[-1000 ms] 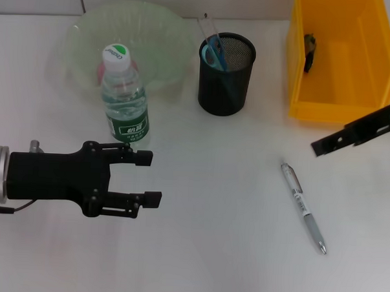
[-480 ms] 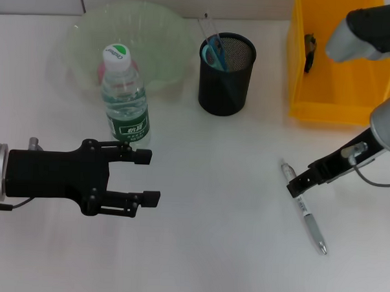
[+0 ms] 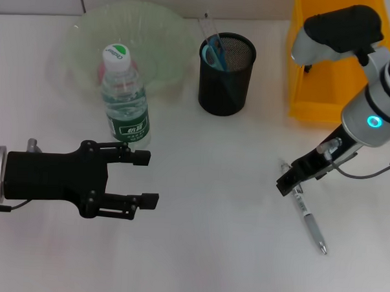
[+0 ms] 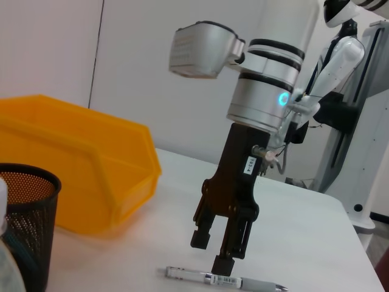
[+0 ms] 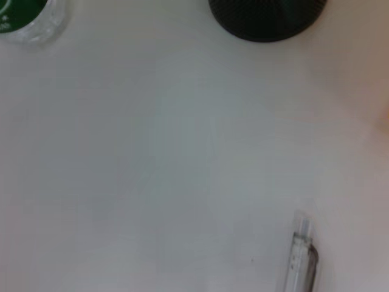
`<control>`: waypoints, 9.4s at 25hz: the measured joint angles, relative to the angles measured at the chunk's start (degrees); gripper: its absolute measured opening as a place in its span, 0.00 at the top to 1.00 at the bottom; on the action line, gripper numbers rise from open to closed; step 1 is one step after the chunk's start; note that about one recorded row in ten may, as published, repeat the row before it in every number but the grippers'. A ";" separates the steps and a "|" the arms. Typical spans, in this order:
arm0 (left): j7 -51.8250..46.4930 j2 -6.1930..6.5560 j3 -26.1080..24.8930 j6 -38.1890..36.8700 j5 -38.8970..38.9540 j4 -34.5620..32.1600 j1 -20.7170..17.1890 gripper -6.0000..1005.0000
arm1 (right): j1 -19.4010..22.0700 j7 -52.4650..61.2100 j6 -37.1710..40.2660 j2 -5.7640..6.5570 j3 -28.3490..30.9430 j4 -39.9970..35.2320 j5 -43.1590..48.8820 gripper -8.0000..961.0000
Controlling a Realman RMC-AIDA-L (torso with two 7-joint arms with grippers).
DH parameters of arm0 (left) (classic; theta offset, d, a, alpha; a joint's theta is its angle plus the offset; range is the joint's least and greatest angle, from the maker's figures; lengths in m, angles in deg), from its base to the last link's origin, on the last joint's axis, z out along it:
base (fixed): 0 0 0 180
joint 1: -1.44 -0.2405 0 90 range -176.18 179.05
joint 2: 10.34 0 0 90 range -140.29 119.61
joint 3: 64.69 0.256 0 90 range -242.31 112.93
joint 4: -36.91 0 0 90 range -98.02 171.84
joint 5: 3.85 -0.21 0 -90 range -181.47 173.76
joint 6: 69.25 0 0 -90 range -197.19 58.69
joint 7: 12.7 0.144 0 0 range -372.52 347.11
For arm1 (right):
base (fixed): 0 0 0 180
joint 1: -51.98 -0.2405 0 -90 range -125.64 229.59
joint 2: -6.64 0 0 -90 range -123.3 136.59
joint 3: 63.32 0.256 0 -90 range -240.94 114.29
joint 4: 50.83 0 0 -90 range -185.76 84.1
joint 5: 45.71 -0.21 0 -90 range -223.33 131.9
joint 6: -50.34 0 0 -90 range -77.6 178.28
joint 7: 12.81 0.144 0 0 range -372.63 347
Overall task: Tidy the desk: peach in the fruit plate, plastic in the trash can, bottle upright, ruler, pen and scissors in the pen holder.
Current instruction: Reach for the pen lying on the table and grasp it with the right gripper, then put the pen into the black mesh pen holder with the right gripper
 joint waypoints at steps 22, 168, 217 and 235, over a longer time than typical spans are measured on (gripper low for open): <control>1.06 -0.21 0.00 -0.32 0.00 0.09 -0.49 0.20 | -1.96 0.10 -7.23 0.18 -2.05 6.07 0.32 0.56; 2.55 -0.29 0.00 1.16 -0.18 0.53 -1.61 0.20 | 7.12 -0.35 -3.67 0.22 -7.79 -5.38 1.92 0.77; 2.83 -0.67 -0.53 0.88 0.56 0.81 -1.56 0.20 | 16.33 -31.03 -13.85 0.34 19.22 -15.28 -31.74 0.85; 2.57 -0.68 -0.54 1.16 3.15 3.05 -1.08 0.20 | -2.55 -103.44 -38.15 -0.05 18.26 49.35 -93.11 0.85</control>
